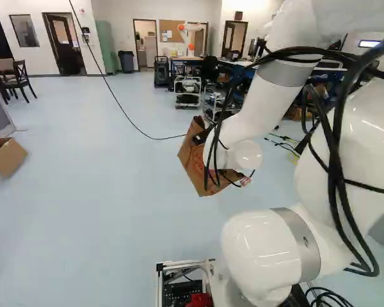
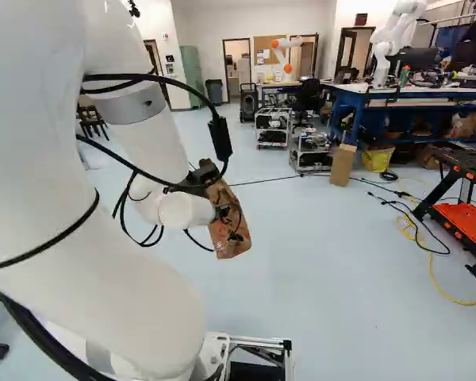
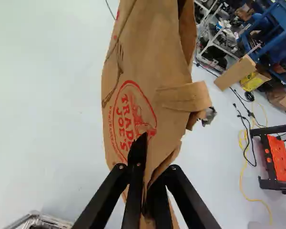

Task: Pick up the grocery bag from the ground

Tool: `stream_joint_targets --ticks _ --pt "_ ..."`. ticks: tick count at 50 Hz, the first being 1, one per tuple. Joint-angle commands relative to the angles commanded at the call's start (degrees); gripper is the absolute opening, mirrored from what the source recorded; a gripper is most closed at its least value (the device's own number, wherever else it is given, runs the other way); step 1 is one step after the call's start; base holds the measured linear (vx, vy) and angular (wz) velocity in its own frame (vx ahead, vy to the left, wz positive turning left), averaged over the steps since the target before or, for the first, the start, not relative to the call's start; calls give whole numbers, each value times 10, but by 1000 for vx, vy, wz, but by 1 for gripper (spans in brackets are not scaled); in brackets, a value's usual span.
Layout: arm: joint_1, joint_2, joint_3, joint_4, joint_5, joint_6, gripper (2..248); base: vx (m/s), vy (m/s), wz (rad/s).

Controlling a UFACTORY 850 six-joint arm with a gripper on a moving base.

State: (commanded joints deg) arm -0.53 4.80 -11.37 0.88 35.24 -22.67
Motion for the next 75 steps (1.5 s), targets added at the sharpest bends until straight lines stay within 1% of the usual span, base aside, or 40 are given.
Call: stream_joint_targets --ticks 17,34,44,55,65,75 --pt "2 41 23 -3 54 82 20 0 0 0" --pt "3 72 41 -6 96 147 20 0 0 0" --pt "4 86 49 -7 114 175 20 0 0 0" --pt "5 99 56 -8 130 200 20 0 0 0" --pt "5 106 60 -8 140 215 20 0 0 0" --pt "5 111 63 -9 146 224 20 0 0 0"
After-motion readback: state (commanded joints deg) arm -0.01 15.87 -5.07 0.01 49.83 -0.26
